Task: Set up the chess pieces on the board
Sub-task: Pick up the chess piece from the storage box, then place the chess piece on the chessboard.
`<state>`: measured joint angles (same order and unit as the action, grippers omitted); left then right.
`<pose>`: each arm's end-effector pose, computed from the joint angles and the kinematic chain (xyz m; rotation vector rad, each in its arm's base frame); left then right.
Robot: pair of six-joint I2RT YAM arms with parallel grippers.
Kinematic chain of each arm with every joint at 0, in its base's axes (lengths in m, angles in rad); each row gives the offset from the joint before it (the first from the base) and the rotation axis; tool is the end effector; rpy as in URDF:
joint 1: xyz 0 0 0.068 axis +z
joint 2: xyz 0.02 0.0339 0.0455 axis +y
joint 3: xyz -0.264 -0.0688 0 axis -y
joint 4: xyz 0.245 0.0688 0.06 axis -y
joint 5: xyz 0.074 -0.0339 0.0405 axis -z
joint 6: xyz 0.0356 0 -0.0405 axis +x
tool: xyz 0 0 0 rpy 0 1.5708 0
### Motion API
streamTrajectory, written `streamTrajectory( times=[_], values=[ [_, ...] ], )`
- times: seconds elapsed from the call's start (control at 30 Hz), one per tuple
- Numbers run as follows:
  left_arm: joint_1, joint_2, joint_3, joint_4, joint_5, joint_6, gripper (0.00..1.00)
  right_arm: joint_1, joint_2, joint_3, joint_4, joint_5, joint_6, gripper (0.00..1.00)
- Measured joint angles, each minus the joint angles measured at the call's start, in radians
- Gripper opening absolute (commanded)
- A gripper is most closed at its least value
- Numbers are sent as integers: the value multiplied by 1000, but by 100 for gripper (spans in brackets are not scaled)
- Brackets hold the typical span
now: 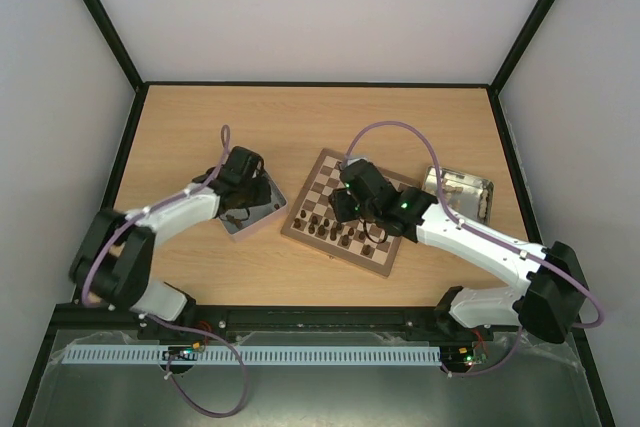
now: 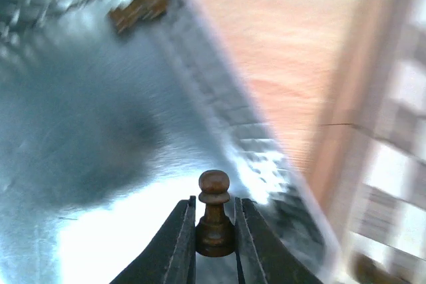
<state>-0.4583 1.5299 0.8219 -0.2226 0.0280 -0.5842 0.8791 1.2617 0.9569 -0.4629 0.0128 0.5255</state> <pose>0.2684 -0.1335 0.1756 -0.1493 2.5584 -0.4541 0.1727 0.2079 0.2726 -0.4227 2.4038 0.6575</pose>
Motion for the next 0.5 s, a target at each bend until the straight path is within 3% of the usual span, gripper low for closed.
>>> streamTrajectory(
  times=[0.23,0.5],
  values=[
    [-83,-333,-84,152,64,125,6,-3,-18,25,68,-142,40,49],
    [-135,-543,-156,355,122,275,6,-5,-26,129,155,-264,76,58]
  ],
)
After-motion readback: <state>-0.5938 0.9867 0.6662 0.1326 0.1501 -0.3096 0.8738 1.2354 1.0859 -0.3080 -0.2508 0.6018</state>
